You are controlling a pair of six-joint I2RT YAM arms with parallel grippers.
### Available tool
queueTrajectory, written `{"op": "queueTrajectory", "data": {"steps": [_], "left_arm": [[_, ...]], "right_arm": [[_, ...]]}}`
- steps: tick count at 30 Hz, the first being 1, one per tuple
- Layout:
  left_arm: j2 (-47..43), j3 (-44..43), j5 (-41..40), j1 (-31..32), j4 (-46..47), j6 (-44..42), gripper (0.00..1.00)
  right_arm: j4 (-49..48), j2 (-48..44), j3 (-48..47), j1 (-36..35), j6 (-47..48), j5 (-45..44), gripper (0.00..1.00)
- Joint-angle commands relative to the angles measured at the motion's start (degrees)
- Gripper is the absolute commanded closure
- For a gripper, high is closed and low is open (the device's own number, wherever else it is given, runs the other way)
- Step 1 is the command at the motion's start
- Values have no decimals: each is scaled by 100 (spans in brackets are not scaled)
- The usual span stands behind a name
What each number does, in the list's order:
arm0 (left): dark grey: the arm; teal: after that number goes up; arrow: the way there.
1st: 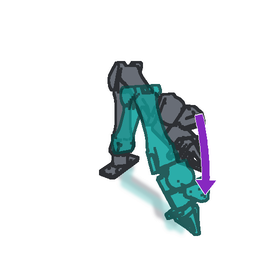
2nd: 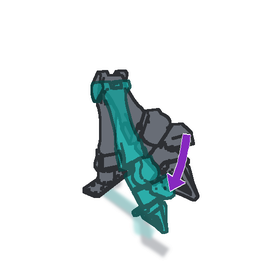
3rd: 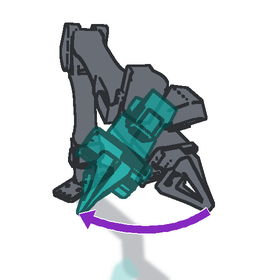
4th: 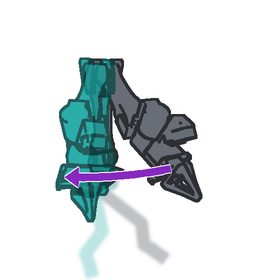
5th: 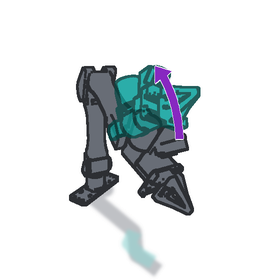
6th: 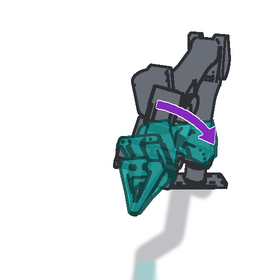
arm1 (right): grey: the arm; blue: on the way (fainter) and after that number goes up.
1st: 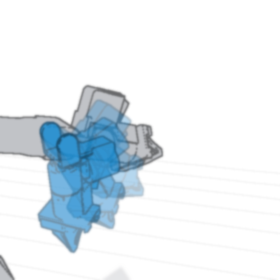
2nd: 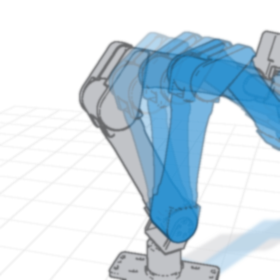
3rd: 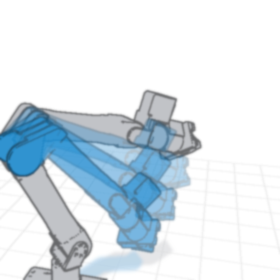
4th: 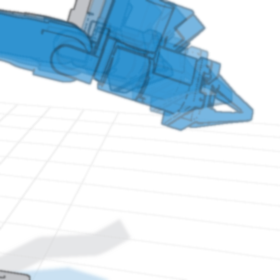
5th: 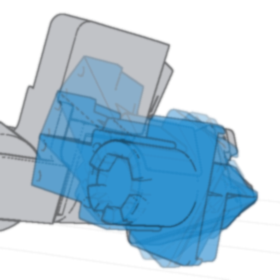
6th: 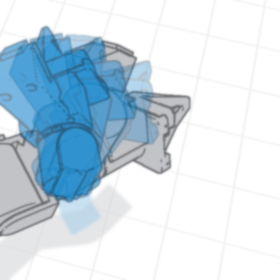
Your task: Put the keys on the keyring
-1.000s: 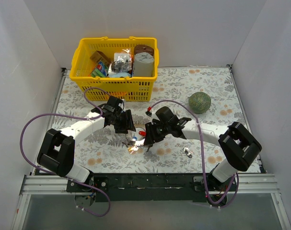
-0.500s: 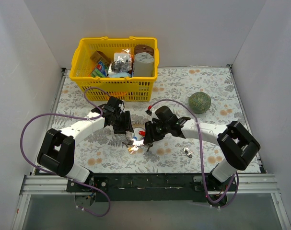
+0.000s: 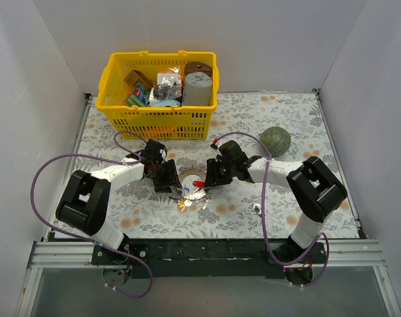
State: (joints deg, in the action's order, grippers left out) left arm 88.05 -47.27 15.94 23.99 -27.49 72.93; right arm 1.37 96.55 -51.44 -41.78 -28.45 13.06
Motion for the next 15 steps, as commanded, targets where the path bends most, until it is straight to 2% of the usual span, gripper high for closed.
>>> {"op": "queueTrajectory", "data": {"steps": [1, 8, 11, 14, 15], "left_arm": [[116, 138, 373, -70, 480, 143, 50], [256, 621, 998, -140, 1385, 441, 52], [239, 745, 998, -140, 1676, 556, 57], [151, 824, 859, -149, 1808, 635, 67], [73, 824, 805, -149, 1808, 670, 76]], "right_arm": [[-488, 451, -164, 56, 6, 222, 50], [-822, 768, -182, 65, -29, 601, 52], [-910, 786, -121, 65, -47, 715, 53], [-963, 734, -33, 65, -73, 707, 53], [-971, 690, -15, 65, -65, 715, 53]]}}
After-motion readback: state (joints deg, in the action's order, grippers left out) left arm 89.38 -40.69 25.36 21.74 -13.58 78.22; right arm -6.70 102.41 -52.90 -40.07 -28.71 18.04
